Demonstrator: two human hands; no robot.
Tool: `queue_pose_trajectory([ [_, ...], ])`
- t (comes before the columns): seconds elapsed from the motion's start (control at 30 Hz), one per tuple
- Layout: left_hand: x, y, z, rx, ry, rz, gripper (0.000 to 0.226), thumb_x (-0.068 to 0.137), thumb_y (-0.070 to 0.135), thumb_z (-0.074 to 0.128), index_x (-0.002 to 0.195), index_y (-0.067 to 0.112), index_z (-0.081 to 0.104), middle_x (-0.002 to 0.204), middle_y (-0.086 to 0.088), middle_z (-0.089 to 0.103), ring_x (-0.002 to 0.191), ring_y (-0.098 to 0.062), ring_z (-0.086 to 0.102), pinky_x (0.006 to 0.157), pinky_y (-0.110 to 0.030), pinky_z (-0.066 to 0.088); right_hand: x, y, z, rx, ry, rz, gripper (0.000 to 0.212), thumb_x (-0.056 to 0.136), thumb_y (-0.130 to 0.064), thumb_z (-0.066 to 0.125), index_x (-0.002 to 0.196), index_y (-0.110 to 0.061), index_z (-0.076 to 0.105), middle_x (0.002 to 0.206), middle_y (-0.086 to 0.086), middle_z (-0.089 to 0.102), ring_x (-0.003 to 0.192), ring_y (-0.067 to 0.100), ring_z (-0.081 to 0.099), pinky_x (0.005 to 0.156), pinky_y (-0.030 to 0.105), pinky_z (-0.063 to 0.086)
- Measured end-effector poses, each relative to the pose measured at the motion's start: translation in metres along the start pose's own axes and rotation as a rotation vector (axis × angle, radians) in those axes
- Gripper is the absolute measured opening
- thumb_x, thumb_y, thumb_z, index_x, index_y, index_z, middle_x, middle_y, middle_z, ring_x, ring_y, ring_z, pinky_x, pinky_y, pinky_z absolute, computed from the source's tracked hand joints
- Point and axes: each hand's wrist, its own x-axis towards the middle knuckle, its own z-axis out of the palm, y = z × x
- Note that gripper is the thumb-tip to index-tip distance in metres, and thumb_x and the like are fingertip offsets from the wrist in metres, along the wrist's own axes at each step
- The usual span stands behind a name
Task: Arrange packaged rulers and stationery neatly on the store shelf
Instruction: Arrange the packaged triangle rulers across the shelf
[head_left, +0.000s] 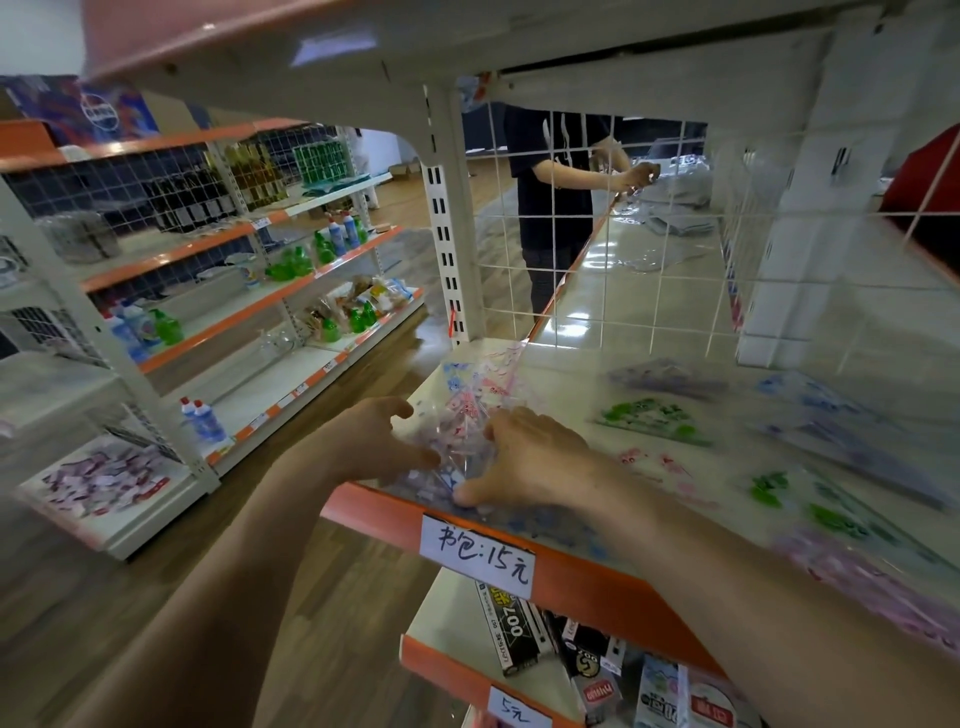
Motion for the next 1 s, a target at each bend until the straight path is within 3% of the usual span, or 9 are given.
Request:
queue_pose_trajectory([
  [0.07, 0.001, 0.003, -0.004, -0.004, -0.014, -0.002, 0.077, 0.076, 0.038, 0.076, 0.141, 0.019, 0.039, 0.123, -0.007, 0.056, 0.096, -0.015, 0.054, 0.083, -0.025, 0.041, 0.0, 0.002, 0.0, 0.071, -0.002, 0.007, 0.079, 0.072, -0.053, 0.071, 0.134, -0.017, 0.037, 0.129, 0.003, 0.045, 0.114, 0.023, 0.049, 0.088, 0.038, 0.046],
  [0.23, 0.005, 0.002, -0.008, -0.063, -0.049, 0.077, 0.044, 0.078, 0.036, 0.074, 0.118, 0.022, 0.061, 0.102, 0.003, 0.06, 0.09, -0.013, 0.057, 0.076, -0.024, 0.04, 0.0, 0.013, -0.001, 0.436, -0.006, 0.022, 0.056, 0.078, -0.029, 0.074, 0.125, -0.018, 0.046, 0.106, -0.002, 0.053, 0.097, 0.017, 0.056, 0.082, 0.032, 0.05],
  [0.43, 0.011, -0.006, -0.007, -0.261, -0.018, 0.152, 0.012, 0.081, 0.027, 0.072, 0.093, 0.029, 0.071, 0.101, 0.006, 0.069, 0.098, -0.013, 0.062, 0.092, -0.031, 0.047, 0.001, 0.028, -0.001, 0.635, 0.126, 0.001, 0.007, 0.084, -0.022, 0.069, 0.084, -0.021, 0.063, 0.084, -0.007, 0.061, 0.079, 0.008, 0.058, 0.067, 0.021, 0.046],
  [0.53, 0.009, -0.005, -0.008, -0.422, 0.016, 0.154, 0.01, 0.084, 0.018, 0.069, 0.089, 0.026, 0.072, 0.093, 0.007, 0.07, 0.087, -0.01, 0.061, 0.076, -0.024, 0.048, 0.0, 0.03, -0.006, 0.762, 0.14, 0.034, 0.007, 0.086, -0.017, 0.067, 0.08, -0.019, 0.065, 0.079, -0.005, 0.063, 0.069, 0.003, 0.056, 0.053, 0.014, 0.04],
  [0.6, 0.007, -0.007, -0.011, -0.578, 0.01, 0.135, 0.014, 0.085, 0.013, 0.067, 0.082, 0.024, 0.074, 0.088, 0.002, 0.072, 0.081, -0.012, 0.061, 0.076, -0.025, 0.046, -0.002, 0.031, -0.012, 0.854, 0.147, 0.071, 0.004, 0.087, -0.016, 0.065, 0.083, -0.016, 0.066, 0.078, -0.002, 0.066, 0.064, 0.004, 0.057, 0.049, 0.013, 0.041],
  [0.7, 0.008, -0.009, -0.018, -0.818, 0.026, 0.143, 0.024, 0.086, 0.006, 0.063, 0.069, 0.017, 0.075, 0.075, -0.003, 0.071, 0.069, -0.015, 0.061, 0.076, -0.031, 0.047, -0.006, 0.039, -0.02, 0.894, 0.214, 0.073, 0.007, 0.089, -0.017, 0.061, 0.084, -0.016, 0.066, 0.082, -0.001, 0.072, 0.067, 0.005, 0.061, 0.056, 0.019, 0.043],
  [0.8, 0.007, -0.003, -0.026, -1.062, 0.063, 0.147, 0.016, 0.091, 0.002, 0.054, 0.079, 0.006, 0.064, 0.07, -0.009, 0.069, 0.06, -0.018, 0.067, 0.069, -0.032, 0.057, -0.014, 0.049, -0.032, 0.951, 0.305, 0.064, 0.01, 0.092, -0.017, 0.057, 0.087, -0.014, 0.065, 0.082, -0.003, 0.074, 0.067, 0.005, 0.065, 0.055, 0.017, 0.045],
  [0.93, 0.003, 0.012, -0.03, -1.216, 0.008, 0.165, 0.012, 0.093, 0.006, 0.049, 0.084, 0.007, 0.057, 0.069, -0.013, 0.069, 0.061, -0.026, 0.069, 0.068, -0.048, 0.057, -0.027, 0.06, -0.047, 1.052, 0.419, 0.072, 0.012, 0.092, -0.015, 0.056, 0.083, -0.016, 0.065, 0.076, -0.003, 0.074, 0.062, 0.003, 0.066, 0.058, 0.021, 0.048],
  [1.0, 0.003, 0.021, -0.027, -1.255, -0.005, 0.177, 0.017, 0.095, 0.007, 0.046, 0.079, 0.007, 0.053, 0.063, -0.011, 0.063, 0.054, -0.024, 0.067, 0.056, -0.042, 0.06, -0.035, 0.066, -0.054, 1.067, 0.461, 0.07, 0.015, 0.093, -0.014, 0.055, 0.081, -0.015, 0.064, 0.075, -0.001, 0.074, 0.062, 0.004, 0.066, 0.06, 0.024, 0.049],
])
